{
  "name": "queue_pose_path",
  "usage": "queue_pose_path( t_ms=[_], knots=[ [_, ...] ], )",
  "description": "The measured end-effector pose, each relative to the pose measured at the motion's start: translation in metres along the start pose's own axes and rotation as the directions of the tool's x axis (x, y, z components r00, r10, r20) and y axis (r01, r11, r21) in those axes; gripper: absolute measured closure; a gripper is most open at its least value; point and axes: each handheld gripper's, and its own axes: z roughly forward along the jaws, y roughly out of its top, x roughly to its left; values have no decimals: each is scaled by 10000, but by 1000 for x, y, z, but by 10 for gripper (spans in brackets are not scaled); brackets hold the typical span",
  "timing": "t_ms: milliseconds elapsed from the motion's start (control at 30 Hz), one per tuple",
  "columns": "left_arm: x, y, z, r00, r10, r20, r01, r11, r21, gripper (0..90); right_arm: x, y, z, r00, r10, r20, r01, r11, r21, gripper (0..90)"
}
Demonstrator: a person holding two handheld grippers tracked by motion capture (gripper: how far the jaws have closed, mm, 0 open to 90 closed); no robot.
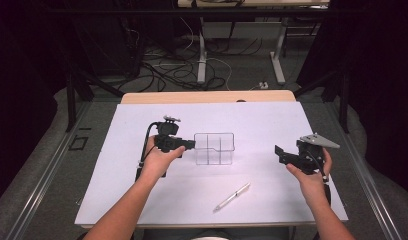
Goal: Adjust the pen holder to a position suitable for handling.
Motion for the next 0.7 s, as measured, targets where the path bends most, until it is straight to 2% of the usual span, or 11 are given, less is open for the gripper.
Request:
queue_pose_path(
  t_ms=[300,533,600,700],
  knots=[
    [13,-8,-9,9973,674,-283,-691,9956,-638,283,5,2,0,9993,-359,-130,358,9994,-11,165],
    [20,-17,-18,9887,1452,-372,-1484,9830,-1081,250,9,2,1,9965,-790,-279,797,9965,258,165],
    [22,-20,-20,9894,1416,-333,-1445,9831,-1121,244,12,3,2,9961,-846,-248,852,9960,254,165],
    [24,-25,-23,9829,1752,-564,-1811,9752,-1273,220,15,5,1,9919,-1202,-402,1220,9915,451,171]
  ],
)
